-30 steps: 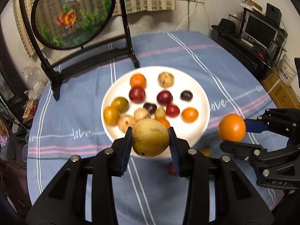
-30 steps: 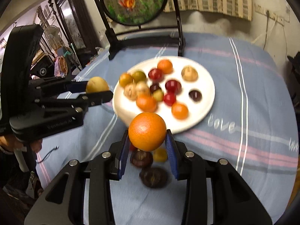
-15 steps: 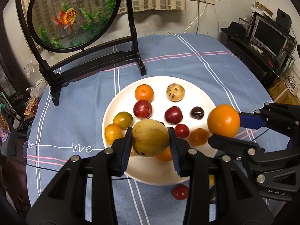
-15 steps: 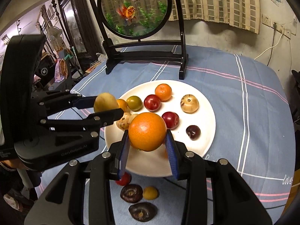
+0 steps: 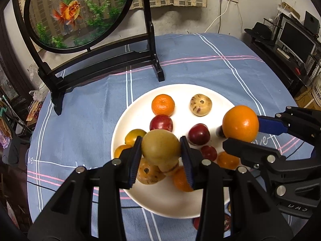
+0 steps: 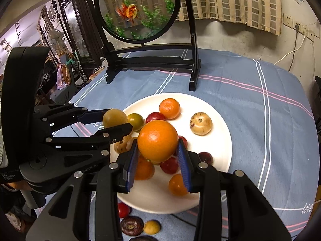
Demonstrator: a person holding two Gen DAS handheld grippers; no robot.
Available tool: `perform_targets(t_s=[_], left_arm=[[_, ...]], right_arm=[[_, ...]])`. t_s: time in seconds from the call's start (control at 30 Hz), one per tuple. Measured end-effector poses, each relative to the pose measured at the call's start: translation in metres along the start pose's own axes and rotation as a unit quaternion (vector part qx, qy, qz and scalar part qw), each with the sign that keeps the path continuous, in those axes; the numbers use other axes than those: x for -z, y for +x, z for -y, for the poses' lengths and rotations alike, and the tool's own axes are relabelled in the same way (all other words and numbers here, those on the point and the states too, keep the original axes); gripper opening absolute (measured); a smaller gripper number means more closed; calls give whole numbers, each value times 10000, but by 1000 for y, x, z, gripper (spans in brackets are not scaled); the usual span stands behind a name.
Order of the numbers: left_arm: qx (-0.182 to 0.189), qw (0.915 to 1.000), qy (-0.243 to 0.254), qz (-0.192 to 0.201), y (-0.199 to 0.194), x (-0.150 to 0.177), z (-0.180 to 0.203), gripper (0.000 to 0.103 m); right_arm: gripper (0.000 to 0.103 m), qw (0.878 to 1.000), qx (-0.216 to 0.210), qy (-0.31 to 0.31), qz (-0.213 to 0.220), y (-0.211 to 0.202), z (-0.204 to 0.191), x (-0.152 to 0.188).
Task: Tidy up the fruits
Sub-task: 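Release both fruits onto the plate and open both tools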
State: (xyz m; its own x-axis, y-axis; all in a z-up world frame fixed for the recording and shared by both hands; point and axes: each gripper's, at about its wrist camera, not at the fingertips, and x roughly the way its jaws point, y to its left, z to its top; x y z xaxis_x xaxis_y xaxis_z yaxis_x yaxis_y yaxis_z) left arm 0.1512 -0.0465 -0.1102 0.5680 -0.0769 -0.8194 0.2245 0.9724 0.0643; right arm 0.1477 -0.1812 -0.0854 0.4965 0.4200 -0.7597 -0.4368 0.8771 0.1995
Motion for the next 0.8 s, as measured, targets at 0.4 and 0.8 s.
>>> perform_targets(t_s=[0.4,0.8], left_arm=[[-96,10000,-9,16,17,-5,-9,40],[-59,10000,55,-39,32,-9,-6,40]], right_arm=[[38,9999,78,133,-63,18,19,-8],[38,9995,55,214,-215,41,23,-16]])
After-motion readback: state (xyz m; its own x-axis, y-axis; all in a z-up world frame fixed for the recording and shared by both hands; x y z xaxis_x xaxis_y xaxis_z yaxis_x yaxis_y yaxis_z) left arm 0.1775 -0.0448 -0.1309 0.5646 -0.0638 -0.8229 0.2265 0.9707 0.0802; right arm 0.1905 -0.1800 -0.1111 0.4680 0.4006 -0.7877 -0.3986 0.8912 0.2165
